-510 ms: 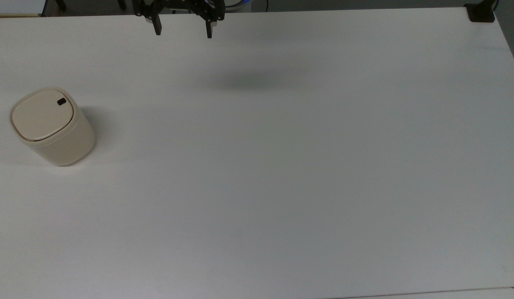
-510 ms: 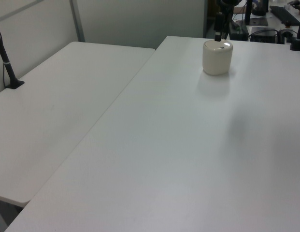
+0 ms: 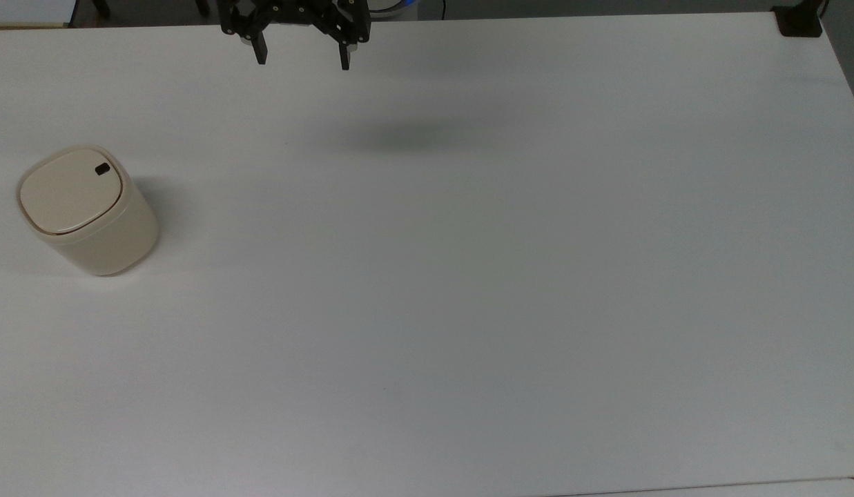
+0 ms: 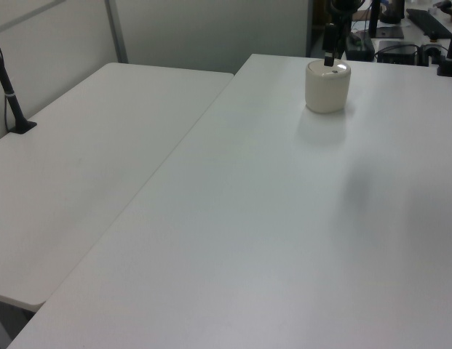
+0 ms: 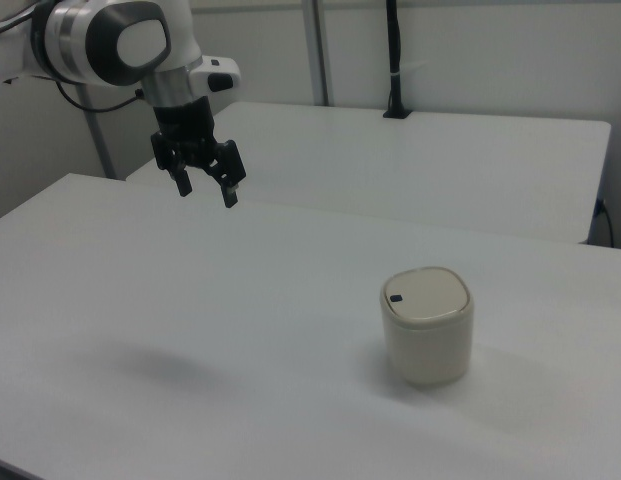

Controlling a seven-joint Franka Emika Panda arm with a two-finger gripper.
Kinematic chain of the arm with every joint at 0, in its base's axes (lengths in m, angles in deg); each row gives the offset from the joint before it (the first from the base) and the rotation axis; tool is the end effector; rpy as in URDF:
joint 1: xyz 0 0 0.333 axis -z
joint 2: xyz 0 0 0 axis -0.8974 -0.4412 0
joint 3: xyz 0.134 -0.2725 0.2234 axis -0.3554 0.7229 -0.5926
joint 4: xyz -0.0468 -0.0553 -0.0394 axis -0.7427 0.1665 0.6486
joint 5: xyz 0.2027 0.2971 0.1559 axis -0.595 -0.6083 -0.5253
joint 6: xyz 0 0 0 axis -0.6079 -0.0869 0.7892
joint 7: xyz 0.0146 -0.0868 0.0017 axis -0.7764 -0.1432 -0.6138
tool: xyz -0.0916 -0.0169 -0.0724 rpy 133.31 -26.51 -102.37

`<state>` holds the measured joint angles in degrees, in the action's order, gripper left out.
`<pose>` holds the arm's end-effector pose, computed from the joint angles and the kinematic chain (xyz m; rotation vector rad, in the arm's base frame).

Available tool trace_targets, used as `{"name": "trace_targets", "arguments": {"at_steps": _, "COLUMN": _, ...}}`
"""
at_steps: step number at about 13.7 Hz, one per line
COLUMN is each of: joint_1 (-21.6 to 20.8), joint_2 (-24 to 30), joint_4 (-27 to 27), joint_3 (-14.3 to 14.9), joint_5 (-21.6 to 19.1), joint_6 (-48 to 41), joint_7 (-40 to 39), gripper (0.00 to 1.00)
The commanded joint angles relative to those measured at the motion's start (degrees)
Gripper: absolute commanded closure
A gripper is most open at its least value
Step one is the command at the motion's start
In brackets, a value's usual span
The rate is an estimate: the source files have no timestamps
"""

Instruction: Open the trash bin

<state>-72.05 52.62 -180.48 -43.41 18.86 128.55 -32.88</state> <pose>0.5727 -0.0198 0.6352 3.1279 -0.0560 0.0793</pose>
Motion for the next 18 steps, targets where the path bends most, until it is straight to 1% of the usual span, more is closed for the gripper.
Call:
{"name": "trace_targets", "arguments": {"at_steps": 1, "joint_1": 0.6, "joint_2": 0.5, "joint_4": -0.6, "joint_3": -0.2, "joint_5": -1.1, "joint_6": -1.0, "joint_7": -1.4, "gripper": 0.0}}
{"name": "trace_targets", "arguments": {"at_steps": 2, "joint_1": 0.6, "joint_2": 0.5, "joint_4": -0.6, "joint_3": 0.0, "joint_5": -1.0, "joint_6": -1.0, "joint_7": -1.4, "gripper": 0.01}}
{"name": "trace_targets", "arguments": {"at_steps": 3, "joint_1": 0.7, "joint_2": 0.5, "joint_4": -0.6, "joint_3": 0.2, "joint_5": -1.0, "joint_6": -1.0, "joint_7": -1.4, "gripper": 0.1}}
{"name": "trace_targets", "arguments": {"at_steps": 4, "joint_1": 0.7, "joint_2": 0.6, "joint_4": -0.6, "joint_3": 0.7, "joint_5": -1.0, "joint_6": -1.0, "joint_7": -1.4, "gripper": 0.2}}
{"name": "trace_targets", "arguments": {"at_steps": 6, "joint_1": 0.7, "joint_2": 0.6, "joint_4": 0.0, "joint_3": 0.9, "joint_5": -1.1, "joint_6": -1.0, "joint_7": -0.7, "gripper": 0.48}}
{"name": "trace_targets", "arguments": {"at_steps": 7, "joint_1": 0.7, "joint_2": 0.5, "joint_4": 0.4, "joint_3": 0.9, "joint_5": -1.1, "joint_6": -1.1, "joint_7": -0.4, "gripper": 0.59}}
{"name": "trace_targets", "arguments": {"at_steps": 8, "joint_1": 0.7, "joint_2": 0.4, "joint_4": 0.6, "joint_3": 0.9, "joint_5": -1.3, "joint_6": -1.0, "joint_7": -0.1, "gripper": 0.67}}
{"name": "trace_targets", "arguments": {"at_steps": 9, "joint_1": 0.8, "joint_2": 0.4, "joint_4": 0.7, "joint_3": 1.2, "joint_5": -1.3, "joint_6": -0.7, "joint_7": 1.9, "gripper": 0.7}}
{"name": "trace_targets", "arguments": {"at_steps": 10, "joint_1": 1.1, "joint_2": -0.2, "joint_4": 1.7, "joint_3": 2.8, "joint_5": -1.2, "joint_6": 0.4, "joint_7": 6.3, "gripper": 0.78}}
{"name": "trace_targets", "arguments": {"at_steps": 11, "joint_1": 1.1, "joint_2": -1.8, "joint_4": 2.9, "joint_3": 4.2, "joint_5": -1.2, "joint_6": 1.3, "joint_7": 9.0, "gripper": 0.84}}
{"name": "trace_targets", "arguments": {"at_steps": 13, "joint_1": 1.4, "joint_2": -4.2, "joint_4": 3.8, "joint_3": 6.6, "joint_5": -0.7, "joint_6": 1.9, "joint_7": 10.1, "gripper": 0.94}}
{"name": "trace_targets", "arguments": {"at_steps": 14, "joint_1": 1.6, "joint_2": -5.4, "joint_4": 4.3, "joint_3": 8.3, "joint_5": -0.7, "joint_6": 4.0, "joint_7": 10.2, "gripper": 0.96}}
{"name": "trace_targets", "arguments": {"at_steps": 18, "joint_1": 3.9, "joint_2": -8.6, "joint_4": 4.5, "joint_3": 14.6, "joint_5": -0.4, "joint_6": 12.9, "joint_7": 14.5, "gripper": 0.97}}
